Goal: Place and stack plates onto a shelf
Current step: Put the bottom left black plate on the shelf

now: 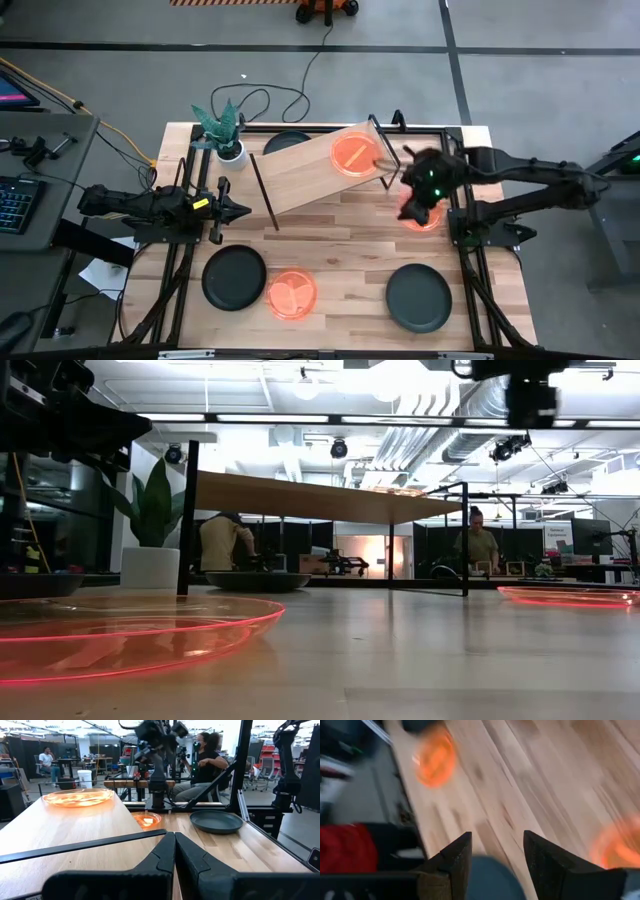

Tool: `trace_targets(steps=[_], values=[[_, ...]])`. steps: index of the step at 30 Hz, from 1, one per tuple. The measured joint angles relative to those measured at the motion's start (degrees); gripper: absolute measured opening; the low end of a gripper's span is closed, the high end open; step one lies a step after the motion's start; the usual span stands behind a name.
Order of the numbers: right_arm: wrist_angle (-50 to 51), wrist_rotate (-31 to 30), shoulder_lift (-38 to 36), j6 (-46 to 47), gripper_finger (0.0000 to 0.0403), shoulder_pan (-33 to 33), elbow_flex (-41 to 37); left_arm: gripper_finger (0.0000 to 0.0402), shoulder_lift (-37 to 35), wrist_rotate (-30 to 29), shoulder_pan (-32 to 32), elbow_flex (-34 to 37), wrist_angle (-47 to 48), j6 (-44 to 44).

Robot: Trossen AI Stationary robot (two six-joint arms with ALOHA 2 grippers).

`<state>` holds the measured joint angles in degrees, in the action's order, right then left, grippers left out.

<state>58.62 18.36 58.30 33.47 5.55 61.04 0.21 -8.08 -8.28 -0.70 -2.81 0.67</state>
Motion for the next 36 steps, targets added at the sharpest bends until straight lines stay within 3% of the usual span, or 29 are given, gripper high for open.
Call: trace_targets(steps=[5,9,12,16,20,24,27,32,36], values=[[5.73,-3.68,-0.31,3.94,0.0151,-6.32,-1.14,0.0,0.02,0.0,0.0,0.01,-0.04,0.0],[2.65,-0.72,-4.2,9.79,0.0134,-8.45,-9.91,0.0,0.02,0.02,0.01,0.0,-0.14,-0.61],[-2.97,1.95,-8.97,16.03,0.0116,-9.03,-18.51,0.0,0.0,0.04,-0.01,0.01,-0.65,-6.81],[-20.41,2.69,-15.35,22.42,0.0074,-8.99,-27.5,0.0,0.02,-0.18,-0.01,0.01,-2.54,-18.84],[-36.69,-3.72,-18.97,22.49,0.001,-9.01,-32.34,0.0,0.04,-3.62,-0.01,0.01,-6.44,-25.88],[-39.96,-14.26,-19.4,19.14,0.0021,-8.97,-33.11,0.0,0.04,-9.65,-0.01,0.01,-9.58,-30.11],[-40.09,-17.3,-19.31,19.01,0.0022,-8.92,-33.08,0.0,0.16,-11.47,0.01,-0.02,-9.43,-33.12],[-40.1,-17.95,-19.3,19.06,0.0017,-8.92,-33.07,0.0,5.67,-7.09,0.01,-6.32,-2.28,-34.27],[-40.1,-19.65,-19.3,19.72,0.0016,-8.92,-33.05,0.0,14.54,-1.86,0.01,-17.9,13.18,-31.52]])
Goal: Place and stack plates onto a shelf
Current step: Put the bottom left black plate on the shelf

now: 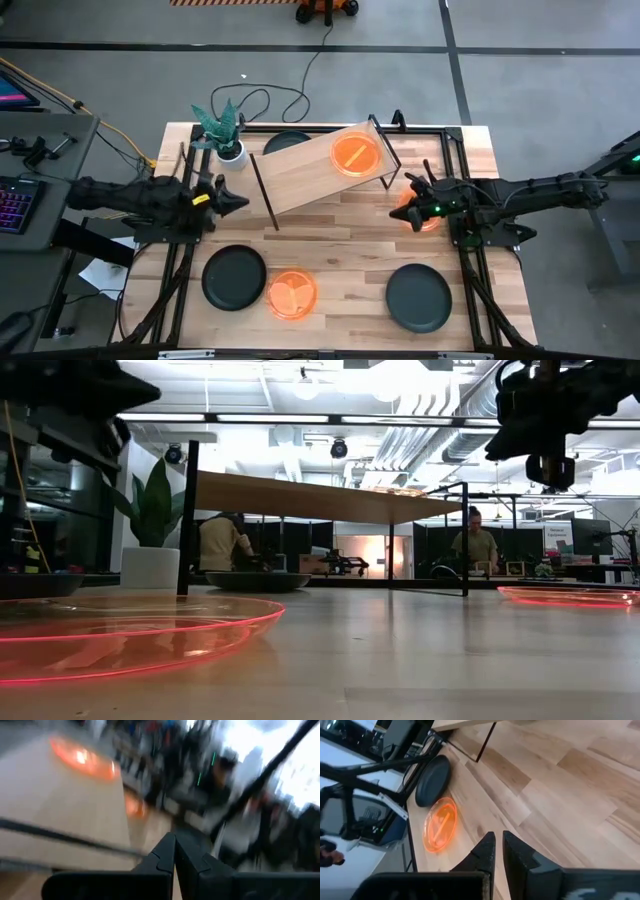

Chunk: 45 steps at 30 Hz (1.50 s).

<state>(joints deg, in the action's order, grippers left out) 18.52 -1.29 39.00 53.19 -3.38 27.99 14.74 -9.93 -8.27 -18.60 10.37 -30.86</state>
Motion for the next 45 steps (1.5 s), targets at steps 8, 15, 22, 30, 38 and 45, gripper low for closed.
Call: trace_targets(steps=[8,15,22,30,38,45], values=[[0.0,-1.24,0.0,1.6,0.0016,0.0,0.02,0.0,19.61,19.01,-0.97,-16.67,20.74,12.14],[0.0,-1.59,0.0,2.49,0.0016,0.0,0.02,0.0,31.23,19.29,-4.93,-19.45,22.31,21.7],[0.04,-1.95,0.0,1.87,0.0016,0.0,0.07,0.0006,38.98,19.23,-5.4,-19.44,25.07,17.12],[0.48,-3.71,0.02,1.81,0.0016,0.0,0.09,0.0094,45.42,18.56,-5.4,-18.36,27.67,20.51],[0.67,-4.36,0.04,1.81,0.0016,0.0,0.09,0.0175,50.04,16.59,-5.4,-14.97,25.41,20.94],[0.94,-6.27,0.04,1.81,0.0016,0.0,0.09,0.0181,56.02,16.16,-6.4,-14.81,25.92,17.89]])
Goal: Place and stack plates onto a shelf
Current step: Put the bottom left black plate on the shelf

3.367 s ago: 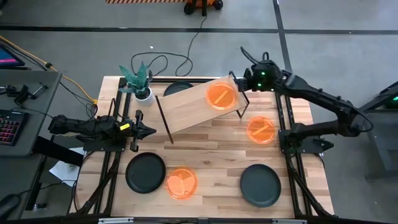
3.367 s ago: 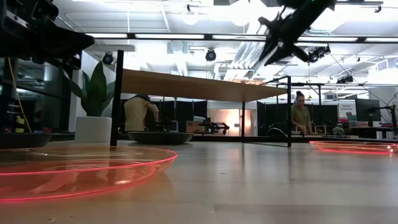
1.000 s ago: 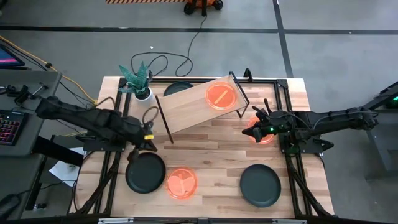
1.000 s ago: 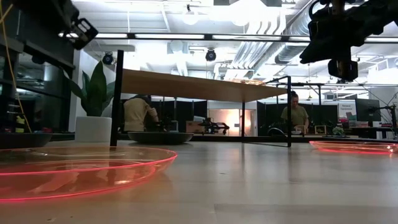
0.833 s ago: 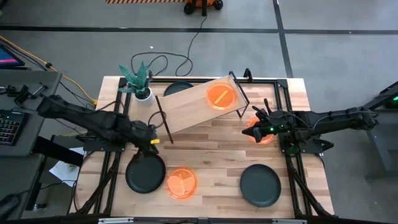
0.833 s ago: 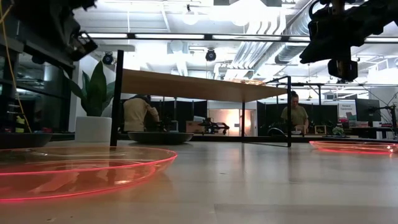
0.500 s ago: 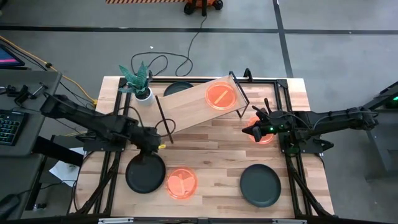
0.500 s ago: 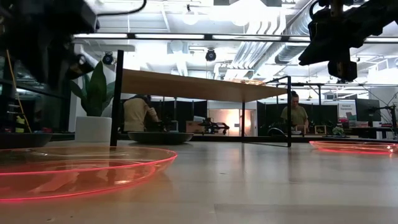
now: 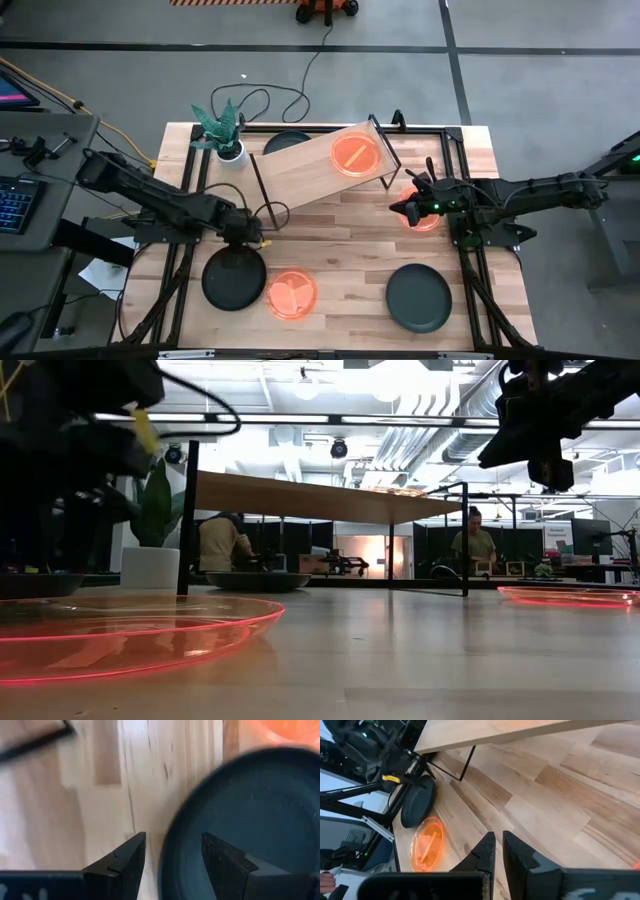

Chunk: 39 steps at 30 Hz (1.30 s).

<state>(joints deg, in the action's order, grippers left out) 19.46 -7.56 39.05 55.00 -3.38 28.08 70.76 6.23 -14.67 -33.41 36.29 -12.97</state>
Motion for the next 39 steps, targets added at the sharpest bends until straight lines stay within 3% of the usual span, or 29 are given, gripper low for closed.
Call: trace_targets(steps=[13,16,21,25,29,33,36,39], values=[[0.43,-1.08,0.04,0.0,0.0016,0.0,0.0,0.0168,7.4,-4.03,-3.06,-0.09,-0.96,0.63],[0.87,-1.15,0.04,-0.19,0.0016,0.0,0.0,0.0131,7.26,-3.64,-3.06,-0.07,-1.08,1.09],[0.92,-1.21,0.04,-1.49,0.0016,0.0,0.0,0.002,4.53,-0.54,-2.76,-0.07,-0.79,1.01],[0.9,-1.21,0.04,-1.49,0.0016,0.0,0.0,0.0014,1.58,0.94,-2.47,-0.07,0.15,-0.84],[0.9,-1.19,0.04,-1.49,0.0016,0.0,0.0,0.0004,-2.71,6.79,-1.72,-0.07,1.54,-4.95],[0.88,-1.15,0.04,-1.49,0.0016,0.0,0.0,0.0003,-8.8,16.89,-0.76,-2.45,4.71,-7.62],[0.85,-0.99,0.04,-1.44,0.0016,0.0,0.0,0.0002,-13.04,24.03,1.02,-6.72,6.61,-11.63],[0.72,-0.99,0.04,-1.27,0.0016,0.0,0.0,0.0002,-14.71,24.83,4.61,-14.25,5.91,-19.45]])
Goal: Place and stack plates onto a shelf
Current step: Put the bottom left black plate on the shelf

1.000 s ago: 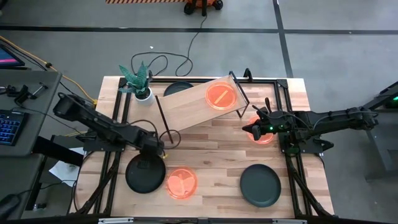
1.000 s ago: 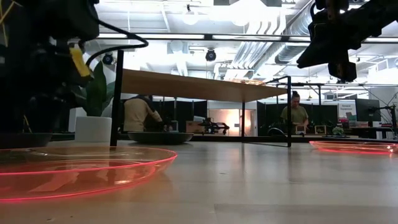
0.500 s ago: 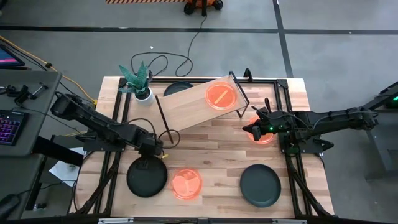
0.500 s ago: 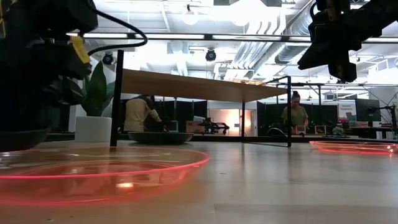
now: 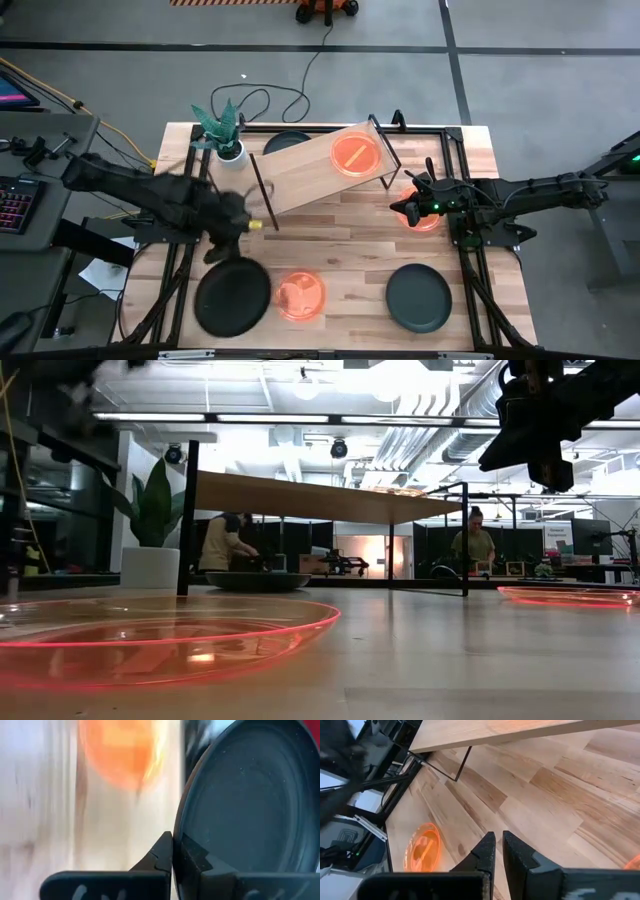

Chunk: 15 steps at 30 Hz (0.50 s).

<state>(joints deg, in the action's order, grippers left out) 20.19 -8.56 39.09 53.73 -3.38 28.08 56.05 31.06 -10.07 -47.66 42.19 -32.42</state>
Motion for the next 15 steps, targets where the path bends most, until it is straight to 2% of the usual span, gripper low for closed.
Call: trace_targets(steps=[2,5,10,15], values=[[0.04,-0.02,0.0,0.27,0.0016,0.0,0.0,0.0002,0.78,-1.93,4.04,-5.79,0.01,-4.98],[0.04,-0.02,0.0,0.25,0.0016,0.0,0.0,0.0001,4.03,-6.95,11.22,-15.03,-0.17,-6.32],[0.06,-0.04,0.0,0.25,0.0016,0.0,0.0,0.0001,11.17,-15.61,22.63,-27.2,-0.22,1.64],[0.08,-0.04,0.0,0.24,0.0016,0.0,0.0,0.0001,17.38,-17.62,31.13,-29.74,1.39,9.42]])
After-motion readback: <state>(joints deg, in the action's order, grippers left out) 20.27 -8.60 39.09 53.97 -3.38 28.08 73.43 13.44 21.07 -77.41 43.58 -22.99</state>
